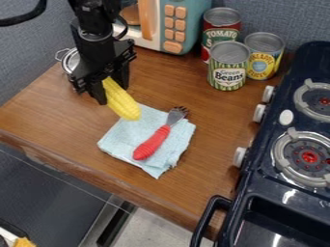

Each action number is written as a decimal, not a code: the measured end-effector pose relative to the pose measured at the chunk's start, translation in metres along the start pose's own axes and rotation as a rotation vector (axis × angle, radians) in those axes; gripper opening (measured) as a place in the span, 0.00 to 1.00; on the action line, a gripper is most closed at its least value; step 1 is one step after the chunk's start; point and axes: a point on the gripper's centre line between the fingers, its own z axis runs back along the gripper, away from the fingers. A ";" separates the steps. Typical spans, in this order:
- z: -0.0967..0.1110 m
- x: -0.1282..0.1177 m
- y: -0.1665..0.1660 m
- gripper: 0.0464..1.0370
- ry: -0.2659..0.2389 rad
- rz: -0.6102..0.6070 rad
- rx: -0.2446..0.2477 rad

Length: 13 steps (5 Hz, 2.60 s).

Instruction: Picked up the yellow object and put it back

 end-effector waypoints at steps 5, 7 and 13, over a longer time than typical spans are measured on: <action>-0.020 0.002 -0.004 0.54 -0.215 0.842 0.136; -0.020 0.008 -0.005 0.54 -0.257 0.913 0.148; -0.044 0.017 0.027 0.54 -0.101 1.101 0.341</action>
